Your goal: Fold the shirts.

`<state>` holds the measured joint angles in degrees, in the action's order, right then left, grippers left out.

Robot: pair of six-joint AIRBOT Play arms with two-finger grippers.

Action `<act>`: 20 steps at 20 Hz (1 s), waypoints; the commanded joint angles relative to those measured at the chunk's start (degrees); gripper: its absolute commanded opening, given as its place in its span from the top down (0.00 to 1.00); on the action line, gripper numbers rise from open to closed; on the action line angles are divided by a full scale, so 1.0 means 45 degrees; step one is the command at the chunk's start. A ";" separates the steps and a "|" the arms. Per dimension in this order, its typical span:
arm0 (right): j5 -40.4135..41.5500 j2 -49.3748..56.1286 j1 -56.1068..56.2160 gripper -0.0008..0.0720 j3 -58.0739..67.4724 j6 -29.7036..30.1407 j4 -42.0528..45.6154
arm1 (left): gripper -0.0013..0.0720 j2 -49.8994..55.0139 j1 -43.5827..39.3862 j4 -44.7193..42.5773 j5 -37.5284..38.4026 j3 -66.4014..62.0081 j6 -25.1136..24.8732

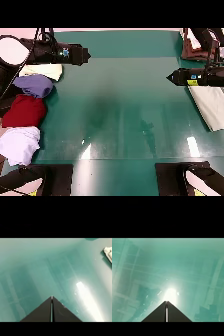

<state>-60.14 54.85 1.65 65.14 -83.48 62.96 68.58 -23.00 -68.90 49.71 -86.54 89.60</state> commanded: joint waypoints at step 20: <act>0.0000 0.0010 0.0029 0.96 0.0000 -0.0005 -0.0112 | 0.21 0.1627 0.2584 -0.6047 -0.1996 0.0005 0.1661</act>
<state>-60.07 54.87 1.72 65.14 -83.48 62.50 72.20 -17.19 -87.68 41.80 -86.54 93.27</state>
